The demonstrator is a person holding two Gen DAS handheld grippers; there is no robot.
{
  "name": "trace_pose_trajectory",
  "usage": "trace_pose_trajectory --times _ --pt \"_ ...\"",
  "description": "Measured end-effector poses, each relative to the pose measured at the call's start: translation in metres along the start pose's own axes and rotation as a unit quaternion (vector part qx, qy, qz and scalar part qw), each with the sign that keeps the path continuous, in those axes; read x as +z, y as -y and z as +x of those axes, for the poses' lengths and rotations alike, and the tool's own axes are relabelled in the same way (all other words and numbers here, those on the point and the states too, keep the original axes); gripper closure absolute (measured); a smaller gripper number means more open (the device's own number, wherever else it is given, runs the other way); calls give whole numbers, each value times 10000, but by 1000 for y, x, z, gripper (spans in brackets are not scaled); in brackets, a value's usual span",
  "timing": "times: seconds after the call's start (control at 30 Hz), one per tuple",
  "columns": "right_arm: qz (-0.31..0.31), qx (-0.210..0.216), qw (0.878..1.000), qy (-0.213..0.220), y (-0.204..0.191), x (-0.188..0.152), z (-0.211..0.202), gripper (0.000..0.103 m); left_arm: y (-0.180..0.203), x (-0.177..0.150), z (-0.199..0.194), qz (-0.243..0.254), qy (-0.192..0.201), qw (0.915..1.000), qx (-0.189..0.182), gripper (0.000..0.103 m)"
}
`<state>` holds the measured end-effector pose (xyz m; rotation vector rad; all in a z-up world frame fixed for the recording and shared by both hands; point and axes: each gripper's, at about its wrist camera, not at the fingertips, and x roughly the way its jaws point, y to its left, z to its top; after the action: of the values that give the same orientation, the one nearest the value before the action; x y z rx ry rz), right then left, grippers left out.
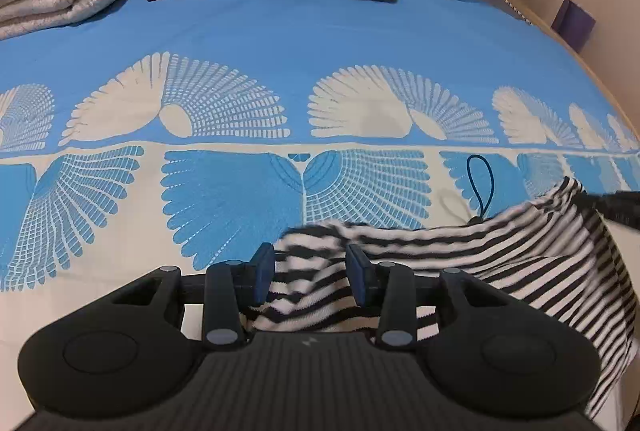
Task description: Fold small clothes
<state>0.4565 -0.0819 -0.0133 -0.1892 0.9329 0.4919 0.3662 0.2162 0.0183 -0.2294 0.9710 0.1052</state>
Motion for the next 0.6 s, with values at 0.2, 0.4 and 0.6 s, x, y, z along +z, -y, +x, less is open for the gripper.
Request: trace_pose_trajectory --times 0.2,0.4,0.6 --pt "1154 -721 9906 117 39 2 -1 101 6 1 -6 114 62 9994 -328 60" --pt "881 -135 9953 376 33 7 -23 60 8 -16 7 484 -245 9966 -622 63" --pt "358 642 9973 53 21 -4 -48 56 -4 -32 22 356 -587 9971 332 63"
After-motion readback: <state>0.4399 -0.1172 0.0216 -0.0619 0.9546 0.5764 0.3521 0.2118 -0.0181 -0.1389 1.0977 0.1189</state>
